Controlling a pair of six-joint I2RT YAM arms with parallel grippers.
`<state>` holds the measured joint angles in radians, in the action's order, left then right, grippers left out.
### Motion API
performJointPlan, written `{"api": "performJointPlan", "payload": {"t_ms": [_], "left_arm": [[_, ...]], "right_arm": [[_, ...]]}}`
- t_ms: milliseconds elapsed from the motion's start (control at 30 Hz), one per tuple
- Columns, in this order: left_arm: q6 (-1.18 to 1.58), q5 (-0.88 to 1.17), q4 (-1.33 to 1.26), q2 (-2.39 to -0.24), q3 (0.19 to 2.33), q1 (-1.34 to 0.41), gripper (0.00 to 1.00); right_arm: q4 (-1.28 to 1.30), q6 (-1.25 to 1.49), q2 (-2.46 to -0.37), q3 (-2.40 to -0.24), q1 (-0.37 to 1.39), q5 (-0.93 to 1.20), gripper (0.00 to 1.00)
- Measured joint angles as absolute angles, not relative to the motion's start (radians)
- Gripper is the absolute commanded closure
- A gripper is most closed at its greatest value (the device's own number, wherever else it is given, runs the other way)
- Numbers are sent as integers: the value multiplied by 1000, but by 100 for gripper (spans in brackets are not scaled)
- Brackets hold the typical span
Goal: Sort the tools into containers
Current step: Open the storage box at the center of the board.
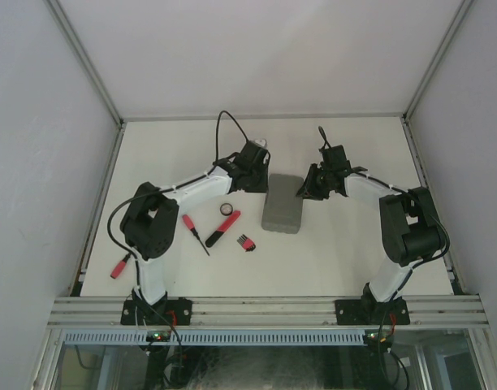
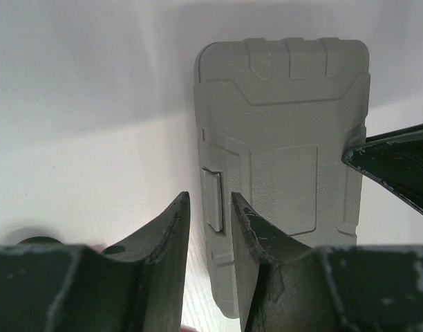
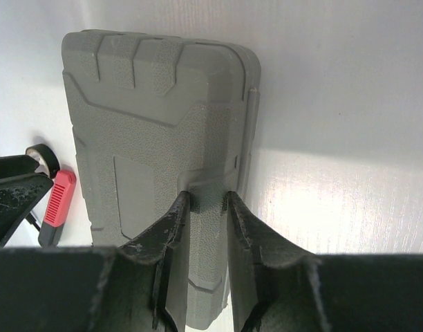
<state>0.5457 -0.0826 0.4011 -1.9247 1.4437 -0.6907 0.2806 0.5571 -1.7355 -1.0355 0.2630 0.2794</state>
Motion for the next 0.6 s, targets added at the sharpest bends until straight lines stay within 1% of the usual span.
{"api": "performJointPlan", "payload": {"t_ms": [333,600], "left_arm": [[539,-74,403,-1949,1444,-691,66],[538,-75,406,-1958,1444,-691,69]], "right_arm": [[281,556,-1747,-1047,264,286,78],[283,553,-1753,-1054,265,287,79]]}}
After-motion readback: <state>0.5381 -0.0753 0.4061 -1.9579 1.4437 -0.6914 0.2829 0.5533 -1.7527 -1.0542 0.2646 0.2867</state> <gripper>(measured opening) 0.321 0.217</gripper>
